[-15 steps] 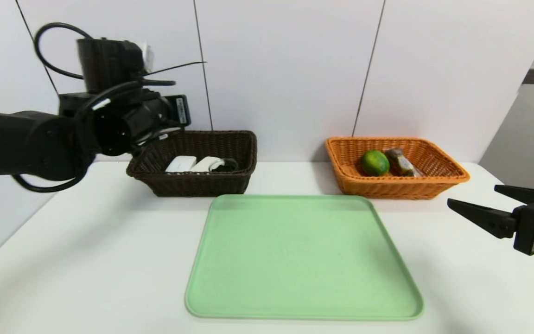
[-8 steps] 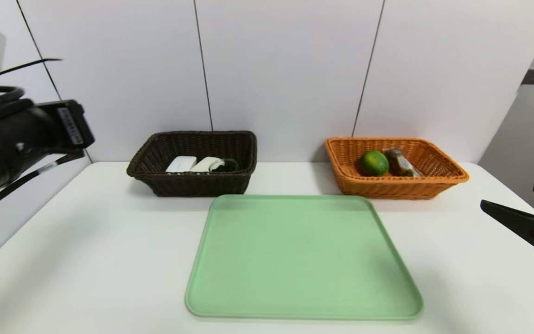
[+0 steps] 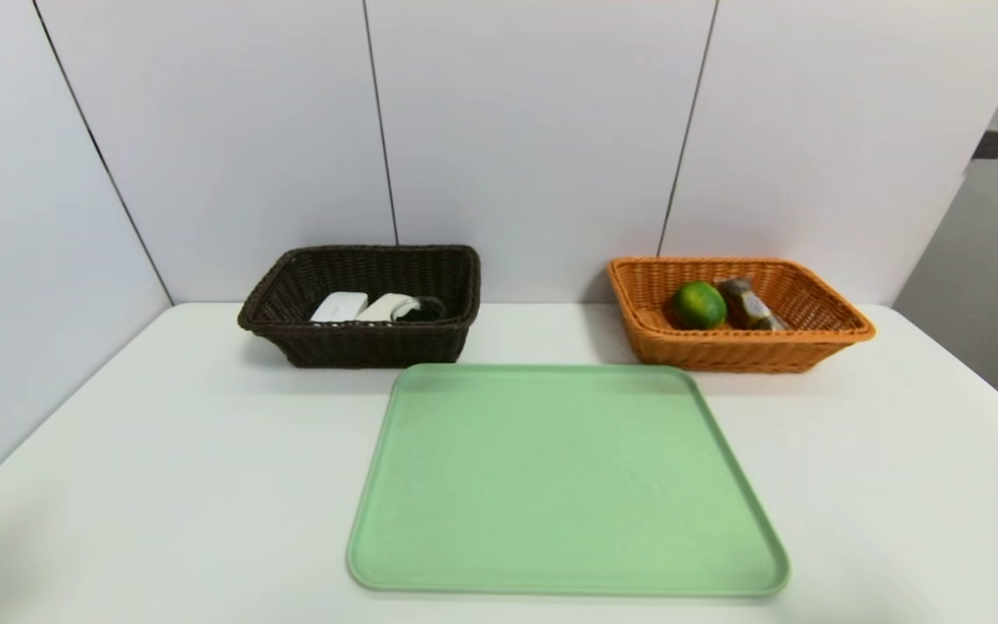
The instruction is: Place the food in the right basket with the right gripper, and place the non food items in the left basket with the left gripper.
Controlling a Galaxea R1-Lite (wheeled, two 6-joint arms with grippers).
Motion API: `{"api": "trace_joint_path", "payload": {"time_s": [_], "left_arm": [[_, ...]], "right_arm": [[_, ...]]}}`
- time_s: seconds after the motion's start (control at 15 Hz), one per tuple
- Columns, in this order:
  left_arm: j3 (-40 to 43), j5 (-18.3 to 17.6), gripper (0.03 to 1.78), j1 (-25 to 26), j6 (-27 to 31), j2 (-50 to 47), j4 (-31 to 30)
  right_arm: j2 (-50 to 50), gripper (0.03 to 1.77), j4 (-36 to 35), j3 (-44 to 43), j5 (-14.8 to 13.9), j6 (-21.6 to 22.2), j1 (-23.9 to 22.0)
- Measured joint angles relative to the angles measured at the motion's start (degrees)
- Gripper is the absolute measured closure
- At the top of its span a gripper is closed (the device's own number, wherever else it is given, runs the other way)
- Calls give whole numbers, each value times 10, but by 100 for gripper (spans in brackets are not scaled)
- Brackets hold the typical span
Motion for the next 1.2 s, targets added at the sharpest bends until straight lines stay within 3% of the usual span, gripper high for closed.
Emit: {"api": "trace_joint_path", "payload": {"time_s": [0.27,0.4,0.8,1.0,1.2], "left_arm": [[82,-62,177,37,34,-154,43],[98,-70,177,45,46,-214,98],[139,-74,177,70,1,-317,137],[167,-74,177,78,-7,-386,184],[177,-77,177,80,-30,-409,184]], "right_arm": [[-98,9,73,12,3,0,-18],[-149,9,97,27,5,0,-24],[-308,9,159,87,-11,-3,-36],[-351,9,143,138,-36,-17,-37],[-365,9,29,233,-67,-39,-37]]}}
